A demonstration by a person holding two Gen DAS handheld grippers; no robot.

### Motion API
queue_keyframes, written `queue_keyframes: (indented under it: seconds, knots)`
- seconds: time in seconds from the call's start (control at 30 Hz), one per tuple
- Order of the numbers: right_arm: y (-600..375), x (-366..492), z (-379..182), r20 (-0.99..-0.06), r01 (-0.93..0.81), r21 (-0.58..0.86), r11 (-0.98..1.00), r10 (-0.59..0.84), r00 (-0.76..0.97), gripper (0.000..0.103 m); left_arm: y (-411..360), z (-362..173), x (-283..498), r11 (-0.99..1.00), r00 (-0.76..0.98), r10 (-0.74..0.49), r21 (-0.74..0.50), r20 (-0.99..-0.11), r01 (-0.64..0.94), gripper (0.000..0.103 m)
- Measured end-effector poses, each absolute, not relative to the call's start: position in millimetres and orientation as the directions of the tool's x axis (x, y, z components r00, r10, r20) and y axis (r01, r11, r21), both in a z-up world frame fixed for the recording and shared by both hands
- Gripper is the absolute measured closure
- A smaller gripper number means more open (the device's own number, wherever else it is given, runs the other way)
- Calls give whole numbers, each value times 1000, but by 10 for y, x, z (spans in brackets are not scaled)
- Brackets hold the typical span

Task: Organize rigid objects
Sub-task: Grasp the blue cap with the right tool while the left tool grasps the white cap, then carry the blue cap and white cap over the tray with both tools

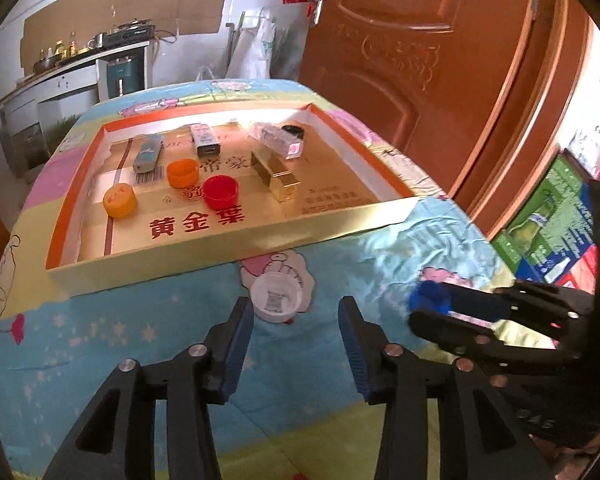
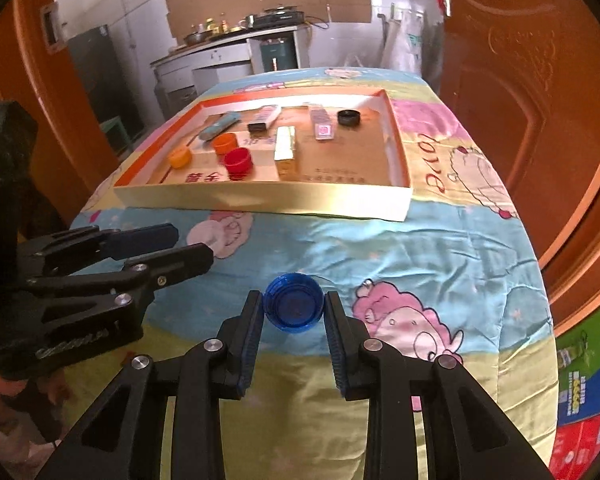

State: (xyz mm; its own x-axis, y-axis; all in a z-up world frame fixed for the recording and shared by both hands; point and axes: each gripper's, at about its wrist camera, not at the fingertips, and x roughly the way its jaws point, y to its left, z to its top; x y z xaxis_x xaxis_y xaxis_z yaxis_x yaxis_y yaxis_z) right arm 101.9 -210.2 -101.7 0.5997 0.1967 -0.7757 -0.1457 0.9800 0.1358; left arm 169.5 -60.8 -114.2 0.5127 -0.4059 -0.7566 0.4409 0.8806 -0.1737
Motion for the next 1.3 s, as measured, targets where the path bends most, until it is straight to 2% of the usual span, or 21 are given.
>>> queue_keyframes:
  seconds: [0.53, 0.6, 0.8, 1.3]
  knots:
    - [-2146, 1085, -1113, -779, -159, 181, 971, 240, 580, 71, -715, -1290, 1871, 918, 544, -297, -77, -785, 389, 60]
    - [-2149, 1088, -1115, -778, -159, 183, 970, 242, 580, 71, -732, -1295, 1855, 922, 559, -271, -44, -784, 386, 71]
    - [-2162, 1099, -1118, -778, -158, 190, 969, 247, 577, 71, -623, -1276, 1875, 927, 550, -303, -106, -778, 361, 73]
    - [-2057, 1139, -979, -761, -192, 181, 965, 261, 594, 71, -356, -959, 1664, 941, 608, -308, -142, -732, 306, 73]
